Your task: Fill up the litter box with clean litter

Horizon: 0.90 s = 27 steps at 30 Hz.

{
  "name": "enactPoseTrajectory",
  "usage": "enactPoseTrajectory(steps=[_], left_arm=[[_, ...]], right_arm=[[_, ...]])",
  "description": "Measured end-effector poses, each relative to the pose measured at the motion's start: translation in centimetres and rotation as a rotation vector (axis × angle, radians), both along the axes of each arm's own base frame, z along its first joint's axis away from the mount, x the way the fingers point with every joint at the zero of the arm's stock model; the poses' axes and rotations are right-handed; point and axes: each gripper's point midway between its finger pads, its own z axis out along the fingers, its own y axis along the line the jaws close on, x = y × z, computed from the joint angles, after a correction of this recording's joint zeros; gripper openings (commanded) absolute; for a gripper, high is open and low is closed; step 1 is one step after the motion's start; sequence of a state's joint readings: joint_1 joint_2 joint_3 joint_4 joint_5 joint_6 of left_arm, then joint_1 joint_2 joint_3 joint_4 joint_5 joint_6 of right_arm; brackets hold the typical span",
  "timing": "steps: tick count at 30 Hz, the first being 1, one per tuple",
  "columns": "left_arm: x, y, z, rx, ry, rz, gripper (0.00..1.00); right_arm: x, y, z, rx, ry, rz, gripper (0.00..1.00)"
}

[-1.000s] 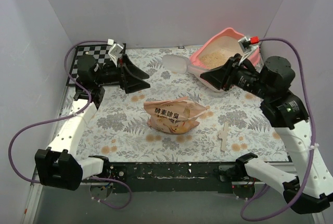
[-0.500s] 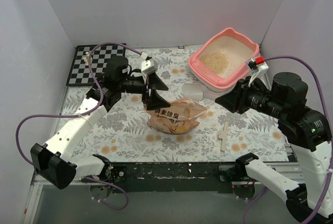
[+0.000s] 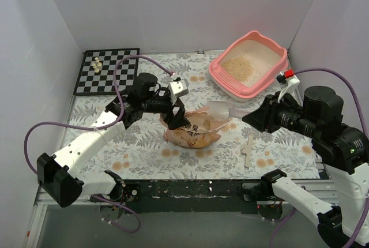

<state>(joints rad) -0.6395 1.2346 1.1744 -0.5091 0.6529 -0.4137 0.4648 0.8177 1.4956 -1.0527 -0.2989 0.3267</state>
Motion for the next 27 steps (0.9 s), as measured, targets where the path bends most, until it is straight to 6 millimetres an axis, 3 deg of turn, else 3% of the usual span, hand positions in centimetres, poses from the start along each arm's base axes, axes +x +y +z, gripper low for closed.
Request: enactPoseTrajectory(steps=[3,4,6,11,16,27], left_arm=[[0.2,0.1,-1.9,0.049,-0.006,0.013,0.56],[0.3,0.1,-2.5,0.065,-0.007,0.015,0.44],[0.5,-0.1,-3.6,0.093,-0.005,0.019,0.00],[0.9,0.1,-6.4,0.174,-0.020,0.041,0.00],[1.3,0.6,-6.9,0.192,-0.087,0.092,0.00],[0.4,2.1,-1.8,0.011,-0.335,0.172,0.00]], right_arm=[[0.0,-0.3,-0.4,-0.018,0.009,-0.009,0.01],[-0.1,-0.4,-0.6,-0.027,0.015,-0.010,0.01],[-0.2,-0.6,-1.1,-0.048,0.038,-0.014,0.01],[0.1,-0.7,-2.0,-0.092,0.096,-0.014,0.01],[0.3,-0.7,-3.6,-0.143,0.163,-0.007,0.01],[1.8,0.0,-4.8,-0.206,0.219,0.022,0.01]])
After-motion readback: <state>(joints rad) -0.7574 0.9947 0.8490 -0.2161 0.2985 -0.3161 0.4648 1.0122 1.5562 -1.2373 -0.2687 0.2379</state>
